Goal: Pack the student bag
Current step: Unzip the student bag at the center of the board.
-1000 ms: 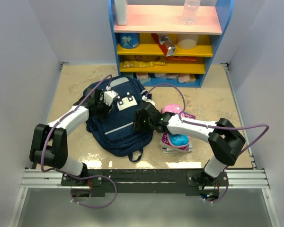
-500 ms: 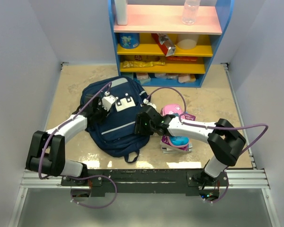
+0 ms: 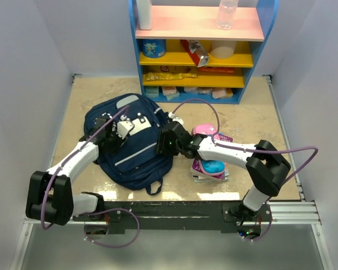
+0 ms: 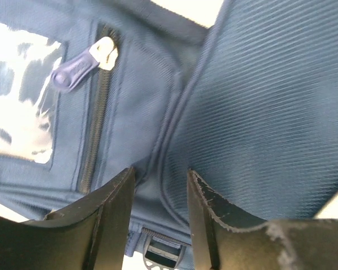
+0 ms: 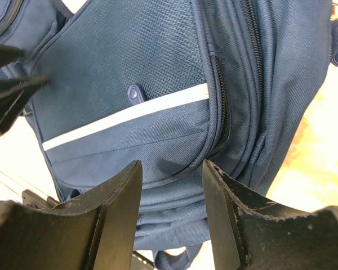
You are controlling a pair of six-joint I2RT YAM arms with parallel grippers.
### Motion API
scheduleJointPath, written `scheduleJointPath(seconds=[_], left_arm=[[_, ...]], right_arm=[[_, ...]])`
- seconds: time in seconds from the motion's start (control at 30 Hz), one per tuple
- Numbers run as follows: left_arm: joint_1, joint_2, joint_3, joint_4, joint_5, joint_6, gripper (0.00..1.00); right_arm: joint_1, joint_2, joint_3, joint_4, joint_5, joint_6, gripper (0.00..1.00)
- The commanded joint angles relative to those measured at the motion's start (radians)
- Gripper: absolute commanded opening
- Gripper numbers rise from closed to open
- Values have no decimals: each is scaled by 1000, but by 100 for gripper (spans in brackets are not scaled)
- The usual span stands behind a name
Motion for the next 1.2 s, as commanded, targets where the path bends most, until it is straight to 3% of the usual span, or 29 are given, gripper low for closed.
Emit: scheduleJointPath(seconds=[0.0,0.2,0.3,0.67,0.83,1.0,1.17], left_arm=[[5,-41,126,-160,87,-24,50],[2,-77,257,-242,335,-82,59],[-8,-92,234,-222,420,-92,66],[-47,-92,154,-144,466,-102,69],[-65,-109,136,-136,469,-115,74],[-97,-127,117,-99,446,-118,85],[-160,-137,117,-90,390,-124,90]], right_arm=[[2,18,32,130,-3,30,50],[1,13,19,218,-34,47,49],[-4,-1,3,281,-54,65,49],[-18,39,0,409,-143,113,47],[-26,-16,31,174,4,103,47],[-35,-34,-15,124,55,130,49],[-36,15,-23,159,12,140,49]])
